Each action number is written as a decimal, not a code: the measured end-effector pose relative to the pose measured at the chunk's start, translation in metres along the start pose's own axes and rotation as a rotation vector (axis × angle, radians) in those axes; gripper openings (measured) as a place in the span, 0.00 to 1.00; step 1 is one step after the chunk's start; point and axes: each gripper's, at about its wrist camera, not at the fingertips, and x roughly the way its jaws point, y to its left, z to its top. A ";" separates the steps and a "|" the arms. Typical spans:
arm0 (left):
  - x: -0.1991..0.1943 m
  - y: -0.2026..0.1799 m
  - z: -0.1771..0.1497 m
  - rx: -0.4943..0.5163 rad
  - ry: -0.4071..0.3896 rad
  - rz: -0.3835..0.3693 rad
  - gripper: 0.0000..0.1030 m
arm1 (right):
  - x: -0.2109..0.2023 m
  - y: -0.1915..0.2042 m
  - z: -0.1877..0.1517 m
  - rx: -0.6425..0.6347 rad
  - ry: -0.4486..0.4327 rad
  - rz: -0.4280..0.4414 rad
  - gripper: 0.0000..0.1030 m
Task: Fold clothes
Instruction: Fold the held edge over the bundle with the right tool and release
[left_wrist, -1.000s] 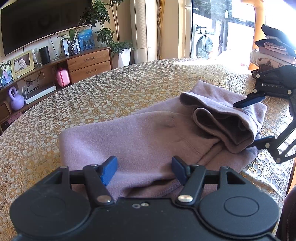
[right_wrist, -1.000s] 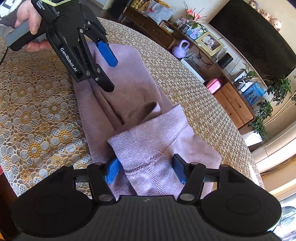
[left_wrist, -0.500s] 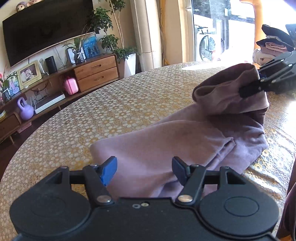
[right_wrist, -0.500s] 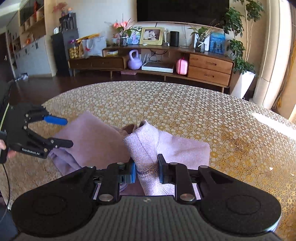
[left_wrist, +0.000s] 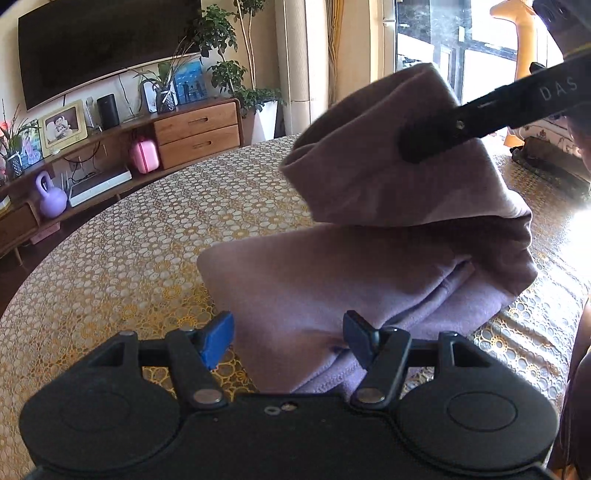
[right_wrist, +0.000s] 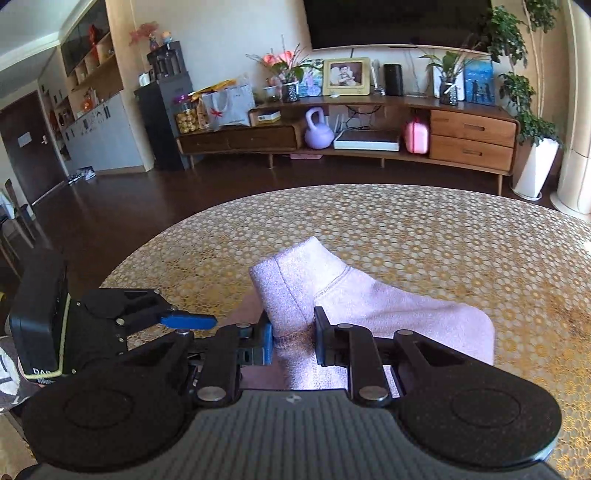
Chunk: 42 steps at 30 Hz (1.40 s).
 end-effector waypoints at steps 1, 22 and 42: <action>0.001 0.001 -0.002 -0.005 -0.001 -0.004 1.00 | 0.009 0.009 0.002 -0.007 0.007 0.009 0.19; -0.076 0.004 -0.014 0.056 -0.089 -0.071 1.00 | 0.014 0.046 -0.015 -0.176 0.068 0.082 0.69; 0.006 0.010 0.011 0.006 -0.011 -0.048 1.00 | -0.014 -0.055 -0.077 -0.110 0.168 -0.139 0.69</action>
